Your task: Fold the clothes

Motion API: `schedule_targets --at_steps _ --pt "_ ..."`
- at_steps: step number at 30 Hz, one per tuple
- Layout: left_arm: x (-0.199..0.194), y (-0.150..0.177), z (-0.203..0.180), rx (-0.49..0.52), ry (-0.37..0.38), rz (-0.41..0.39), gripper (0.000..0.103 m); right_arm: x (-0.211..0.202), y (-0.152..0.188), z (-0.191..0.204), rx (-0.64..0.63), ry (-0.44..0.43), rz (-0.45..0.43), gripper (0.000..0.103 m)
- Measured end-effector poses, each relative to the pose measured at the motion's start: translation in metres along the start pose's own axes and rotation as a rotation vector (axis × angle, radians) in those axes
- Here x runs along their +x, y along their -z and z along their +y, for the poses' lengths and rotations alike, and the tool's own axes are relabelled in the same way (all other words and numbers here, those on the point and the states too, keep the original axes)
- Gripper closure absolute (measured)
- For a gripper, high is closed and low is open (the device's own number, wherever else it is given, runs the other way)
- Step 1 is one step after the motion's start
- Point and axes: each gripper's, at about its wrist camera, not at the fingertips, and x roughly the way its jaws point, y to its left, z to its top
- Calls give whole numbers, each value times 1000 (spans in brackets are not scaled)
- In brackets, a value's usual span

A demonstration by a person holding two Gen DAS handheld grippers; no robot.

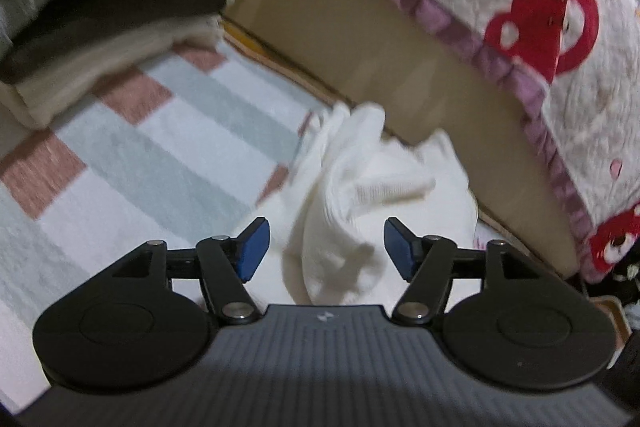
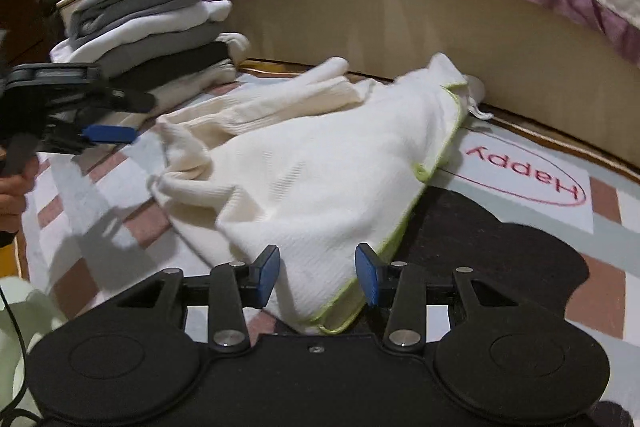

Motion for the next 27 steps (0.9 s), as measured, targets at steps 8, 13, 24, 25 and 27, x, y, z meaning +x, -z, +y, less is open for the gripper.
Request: schedule_targets --at_steps 8,13,24,25,27 --pt "64 8 -20 95 -73 142 34 6 10 55 -241 71 -35 51" --pt "37 0 -16 196 -90 -8 85 27 18 64 -360 296 7 42" --pt "45 12 6 262 -246 -23 67 29 26 53 -258 271 40 75" --pt "42 12 4 290 -287 -45 67 28 25 50 -244 254 49 76" --pt "31 8 3 309 -421 -116 69 27 25 47 -224 240 54 76"
